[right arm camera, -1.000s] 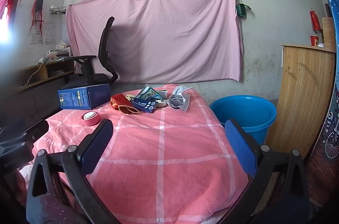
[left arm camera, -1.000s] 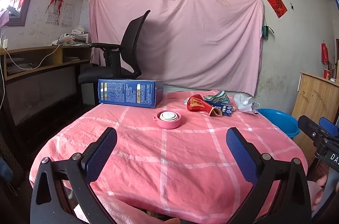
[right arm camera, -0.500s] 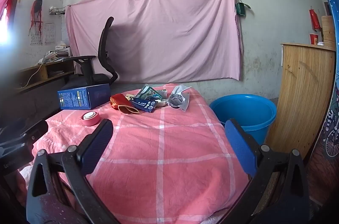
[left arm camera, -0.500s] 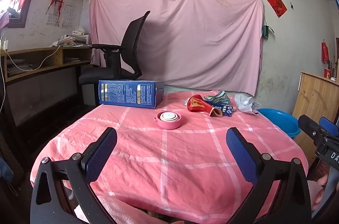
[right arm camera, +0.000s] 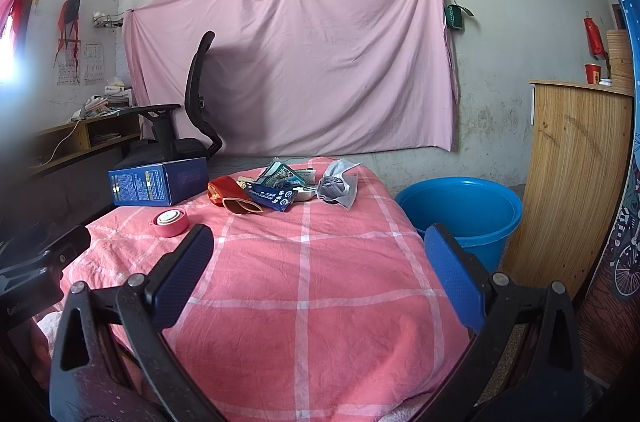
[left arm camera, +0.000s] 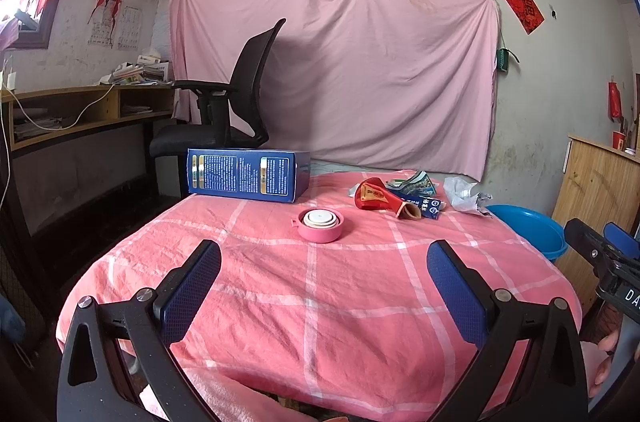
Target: Collect trash
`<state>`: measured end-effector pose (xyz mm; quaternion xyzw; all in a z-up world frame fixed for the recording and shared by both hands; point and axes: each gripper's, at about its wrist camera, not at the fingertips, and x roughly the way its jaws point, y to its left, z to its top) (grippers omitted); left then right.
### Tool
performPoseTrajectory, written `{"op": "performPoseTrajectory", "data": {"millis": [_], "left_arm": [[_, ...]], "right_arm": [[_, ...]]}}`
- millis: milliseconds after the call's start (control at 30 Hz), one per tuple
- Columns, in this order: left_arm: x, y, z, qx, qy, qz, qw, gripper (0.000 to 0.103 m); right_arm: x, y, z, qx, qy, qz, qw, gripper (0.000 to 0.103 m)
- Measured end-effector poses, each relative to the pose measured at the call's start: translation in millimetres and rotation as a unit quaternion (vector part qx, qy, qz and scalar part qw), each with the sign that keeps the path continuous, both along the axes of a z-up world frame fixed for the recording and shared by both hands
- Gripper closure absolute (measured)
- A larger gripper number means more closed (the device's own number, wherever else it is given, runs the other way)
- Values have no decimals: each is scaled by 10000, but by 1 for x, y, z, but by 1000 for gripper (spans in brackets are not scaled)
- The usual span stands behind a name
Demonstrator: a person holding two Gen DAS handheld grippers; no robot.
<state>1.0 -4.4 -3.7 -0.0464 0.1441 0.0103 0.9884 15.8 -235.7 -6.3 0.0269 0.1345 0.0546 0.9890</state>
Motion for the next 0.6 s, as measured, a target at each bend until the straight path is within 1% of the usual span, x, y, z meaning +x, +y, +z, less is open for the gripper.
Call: {"op": "performPoseTrajectory", "data": {"millis": [433, 600], "left_arm": [[2, 8, 4, -20, 0, -6, 10000, 2], [1, 4, 3, -8, 0, -1, 10000, 2]], "right_arm": [[0, 1, 0, 2, 2, 2, 10000, 0], [-1, 1, 0, 4, 2, 3, 10000, 0]]}}
